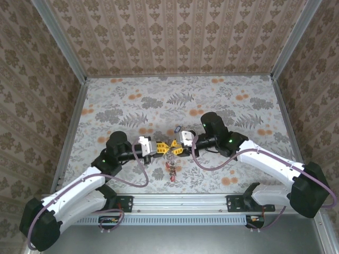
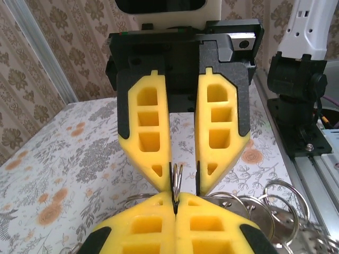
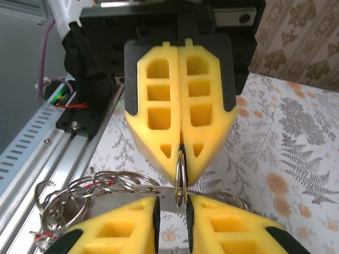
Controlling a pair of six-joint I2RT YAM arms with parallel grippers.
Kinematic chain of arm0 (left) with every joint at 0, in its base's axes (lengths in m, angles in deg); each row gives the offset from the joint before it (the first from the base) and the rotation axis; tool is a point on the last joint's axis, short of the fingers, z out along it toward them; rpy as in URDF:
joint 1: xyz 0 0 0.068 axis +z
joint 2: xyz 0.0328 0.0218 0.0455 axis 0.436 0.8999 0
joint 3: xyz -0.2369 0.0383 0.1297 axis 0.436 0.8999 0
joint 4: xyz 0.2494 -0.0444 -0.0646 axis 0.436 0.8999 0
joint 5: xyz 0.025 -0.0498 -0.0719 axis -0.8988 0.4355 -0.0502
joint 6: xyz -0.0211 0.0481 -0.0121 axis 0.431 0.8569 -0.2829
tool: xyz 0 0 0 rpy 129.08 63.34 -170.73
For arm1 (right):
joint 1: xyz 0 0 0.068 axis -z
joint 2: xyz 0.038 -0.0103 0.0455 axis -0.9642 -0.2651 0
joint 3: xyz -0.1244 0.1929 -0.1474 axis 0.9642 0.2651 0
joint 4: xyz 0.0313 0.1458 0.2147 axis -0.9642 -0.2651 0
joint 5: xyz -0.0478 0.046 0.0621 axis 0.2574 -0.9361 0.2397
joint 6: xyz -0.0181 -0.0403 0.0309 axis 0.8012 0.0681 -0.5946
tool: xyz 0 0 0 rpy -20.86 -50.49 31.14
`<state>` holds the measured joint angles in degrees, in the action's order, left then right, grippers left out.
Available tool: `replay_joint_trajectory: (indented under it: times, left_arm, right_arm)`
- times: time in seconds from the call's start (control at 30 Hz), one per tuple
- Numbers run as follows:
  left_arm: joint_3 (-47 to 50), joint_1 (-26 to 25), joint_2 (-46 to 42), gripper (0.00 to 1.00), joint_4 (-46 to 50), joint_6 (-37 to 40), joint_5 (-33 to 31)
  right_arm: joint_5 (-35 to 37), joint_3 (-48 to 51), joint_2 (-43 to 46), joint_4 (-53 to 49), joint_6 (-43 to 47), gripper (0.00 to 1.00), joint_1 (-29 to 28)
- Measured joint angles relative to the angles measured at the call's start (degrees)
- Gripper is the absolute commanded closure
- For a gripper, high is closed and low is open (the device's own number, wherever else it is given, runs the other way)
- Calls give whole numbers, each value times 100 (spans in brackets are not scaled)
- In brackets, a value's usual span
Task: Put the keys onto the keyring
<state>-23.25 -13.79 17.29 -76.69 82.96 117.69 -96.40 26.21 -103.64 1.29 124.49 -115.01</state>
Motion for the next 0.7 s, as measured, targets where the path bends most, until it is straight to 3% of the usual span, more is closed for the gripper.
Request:
replay_joint_trajectory:
  times: [0.13, 0.3, 0.37, 0.5, 0.7]
  left_arm:
    - [13, 2, 2, 100, -162, -103, 46]
    - [120, 28, 4, 100, -481, -289, 50]
    - [127, 37, 15, 99, -507, -358, 44]
    - [55, 24, 13, 82, -243, -317, -70]
    - [-214, 22, -122, 84, 693, -11, -415]
  right_arm:
    - [-94, 55, 0, 313, -155, 79, 0]
    - [-136, 136, 4, 638, -376, 100, 37]
    - [-127, 160, 9, 688, -402, 100, 37]
    - [31, 166, 22, 577, -306, 100, 22]
    - [699, -166, 4, -483, 199, 100, -162]
